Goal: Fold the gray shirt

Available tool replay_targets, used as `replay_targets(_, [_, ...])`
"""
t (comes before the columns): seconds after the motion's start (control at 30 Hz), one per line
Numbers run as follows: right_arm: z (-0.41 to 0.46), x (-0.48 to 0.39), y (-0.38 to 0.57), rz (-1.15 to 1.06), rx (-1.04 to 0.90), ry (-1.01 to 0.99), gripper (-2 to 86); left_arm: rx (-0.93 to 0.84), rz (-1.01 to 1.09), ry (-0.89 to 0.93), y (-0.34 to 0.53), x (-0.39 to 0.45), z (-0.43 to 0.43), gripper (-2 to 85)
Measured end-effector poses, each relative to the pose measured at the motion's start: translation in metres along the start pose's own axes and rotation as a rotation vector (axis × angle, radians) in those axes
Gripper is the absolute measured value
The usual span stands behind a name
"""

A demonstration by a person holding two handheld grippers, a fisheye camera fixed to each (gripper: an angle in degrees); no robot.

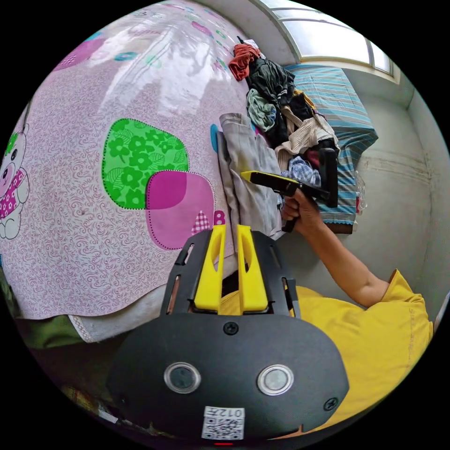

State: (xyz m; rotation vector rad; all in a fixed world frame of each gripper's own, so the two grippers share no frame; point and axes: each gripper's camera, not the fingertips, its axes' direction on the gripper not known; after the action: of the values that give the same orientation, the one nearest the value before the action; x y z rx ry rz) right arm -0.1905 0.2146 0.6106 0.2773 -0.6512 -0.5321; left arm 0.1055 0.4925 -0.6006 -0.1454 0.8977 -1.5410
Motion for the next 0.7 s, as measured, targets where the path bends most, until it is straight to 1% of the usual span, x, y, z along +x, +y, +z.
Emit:
replay_targets(0.03, [-0.019,0.005,0.012,-0.029,0.054,0.007,0.3,-0.012,0.0,-0.006,-0.008,0.005,0.006,3.7])
replay_targets(0.1, [-0.048,0.024,0.034,-0.014,0.149,0.044,0.4,-0.03,-0.005,-0.009,-0.022,0.012,0.017,4.4])
replay_targets(0.17, [-0.081,0.065,0.062,0.078,0.269,0.117,0.7,-0.04,-0.013,-0.005,-0.036,0.018,0.029,5.2])
replay_targets(0.27, [-0.103,0.122,0.084,0.21,0.342,0.138,1.9,-0.04,-0.049,-0.022,-0.06,0.028,0.047,6.9])
replay_targets(0.37, [-0.103,0.164,0.088,0.294,0.329,0.09,5.1,-0.036,-0.097,-0.048,-0.081,0.035,0.06,8.7])
replay_targets(0.47, [-0.093,0.185,0.08,0.302,0.284,0.082,8.9,-0.034,-0.144,-0.076,-0.099,0.038,0.066,10.4])
replay_targets(0.53, [-0.089,0.194,0.075,0.296,0.268,0.091,9.2,-0.036,-0.164,-0.095,-0.111,0.04,0.067,11.2])
replay_targets(0.7, [-0.078,0.221,0.068,0.273,0.238,-0.013,6.6,-0.062,-0.182,-0.101,-0.127,0.042,0.071,11.3])
